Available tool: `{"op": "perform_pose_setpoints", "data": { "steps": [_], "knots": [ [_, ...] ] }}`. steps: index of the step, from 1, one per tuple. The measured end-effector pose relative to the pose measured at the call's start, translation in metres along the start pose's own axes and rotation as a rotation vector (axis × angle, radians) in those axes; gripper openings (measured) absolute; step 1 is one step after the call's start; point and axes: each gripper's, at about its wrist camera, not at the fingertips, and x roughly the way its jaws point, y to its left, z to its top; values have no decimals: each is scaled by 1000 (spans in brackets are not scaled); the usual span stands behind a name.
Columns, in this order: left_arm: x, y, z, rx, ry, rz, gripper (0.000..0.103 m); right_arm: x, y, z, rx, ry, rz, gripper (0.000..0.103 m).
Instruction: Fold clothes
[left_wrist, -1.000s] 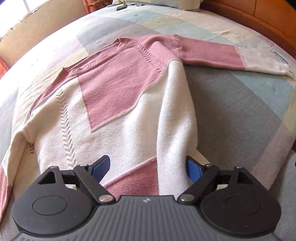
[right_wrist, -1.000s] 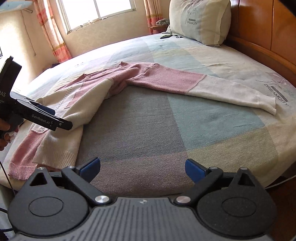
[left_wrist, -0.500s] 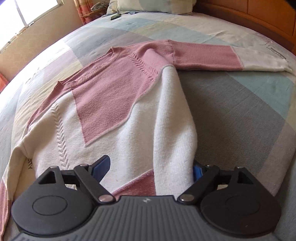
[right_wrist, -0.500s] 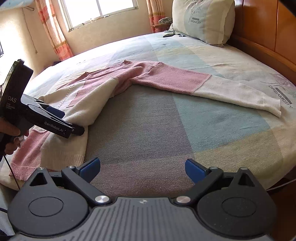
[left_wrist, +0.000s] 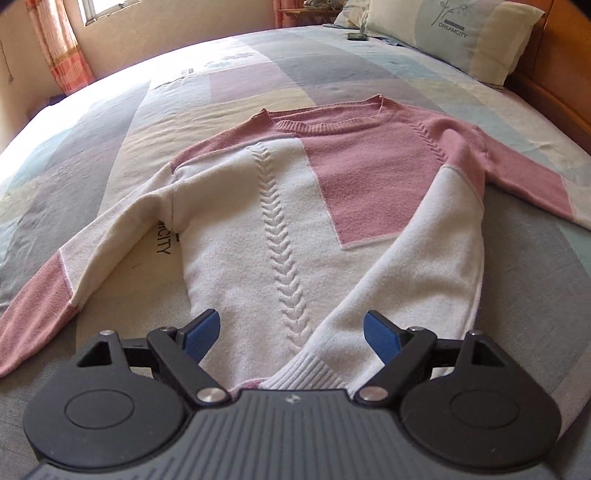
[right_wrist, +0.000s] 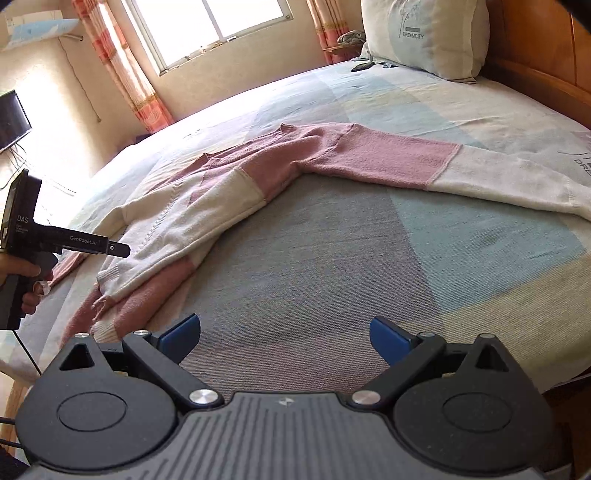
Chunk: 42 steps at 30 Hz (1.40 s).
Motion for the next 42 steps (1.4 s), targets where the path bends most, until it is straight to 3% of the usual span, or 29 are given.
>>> {"op": "perform_pose_setpoints", "data": {
  "steps": [6, 9, 11, 16, 21, 31, 37, 40, 42],
  "knots": [
    [-10, -11, -17, -18, -23, -77, 86, 48, 6, 19, 133, 29, 271, 100],
    [-13, -9, -30, -43, -23, -78, 86, 80, 9, 29, 204, 58, 402, 100],
    [-15, -5, -39, -65, -30, -64, 86, 104, 11, 36, 237, 80, 445, 100],
    [-22, 15, -53, -143, -40, -65, 86, 158, 19, 48, 314, 128, 509, 100],
    [-28, 28, -57, -189, -56, -56, 86, 184, 33, 60, 323, 102, 529, 100],
    [-35, 32, -61, -207, -77, -60, 86, 163, 39, 68, 378, 5, 594, 101],
    [-39, 37, -67, -218, -75, -62, 86, 187, 44, 53, 456, 89, 638, 102],
    [-42, 44, -69, -230, -76, -48, 86, 190, 54, 38, 475, 116, 729, 102],
    [-43, 49, -71, -242, -77, -36, 86, 192, 60, 34, 466, 119, 725, 103]
  ]
}}
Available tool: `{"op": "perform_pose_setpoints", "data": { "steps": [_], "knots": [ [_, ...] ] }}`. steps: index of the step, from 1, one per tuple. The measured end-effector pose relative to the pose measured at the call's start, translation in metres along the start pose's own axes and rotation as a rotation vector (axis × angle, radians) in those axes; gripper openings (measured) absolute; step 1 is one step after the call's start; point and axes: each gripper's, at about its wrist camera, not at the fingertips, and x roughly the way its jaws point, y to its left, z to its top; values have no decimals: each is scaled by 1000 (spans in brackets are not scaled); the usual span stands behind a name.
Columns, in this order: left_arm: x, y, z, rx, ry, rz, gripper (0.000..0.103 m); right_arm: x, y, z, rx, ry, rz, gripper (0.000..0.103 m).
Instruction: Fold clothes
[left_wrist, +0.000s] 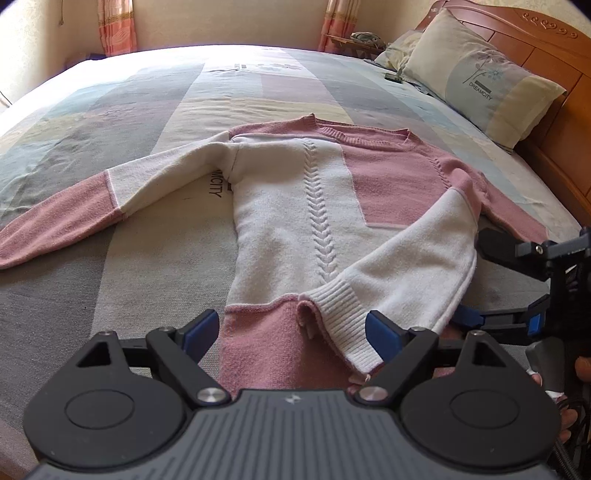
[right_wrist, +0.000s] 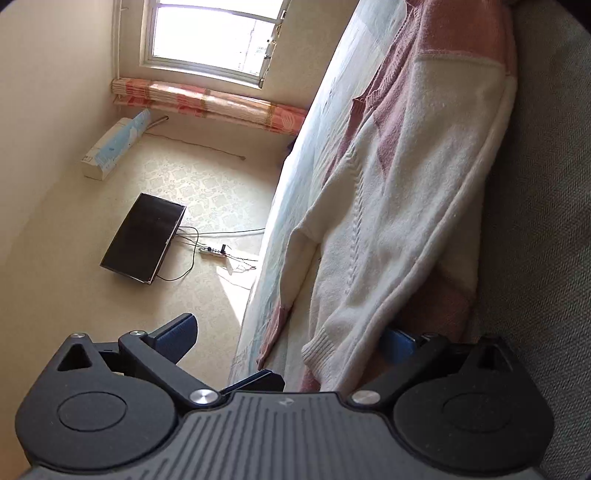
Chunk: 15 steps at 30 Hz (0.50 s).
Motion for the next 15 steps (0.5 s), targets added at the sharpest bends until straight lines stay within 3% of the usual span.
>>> {"op": "perform_pose_setpoints", "data": {
  "steps": [4, 8, 10, 12, 15],
  "knots": [
    [-5, 8, -2, -17, -7, -2, 86, -1, -8, 2, 21, -59, -35, 95],
    [-4, 13, -5, -26, -2, 4, 86, -10, -22, 7, 67, -131, -69, 71],
    [-4, 13, -7, -31, 1, 1, 86, -8, -31, 5, 63, -169, -115, 49],
    [-5, 13, -7, -27, 0, -5, 86, -6, -37, 3, 56, -212, -153, 11],
    [-7, 11, -8, -20, 0, -10, 86, -2, -38, 1, 50, -266, -178, 14]
  ]
}}
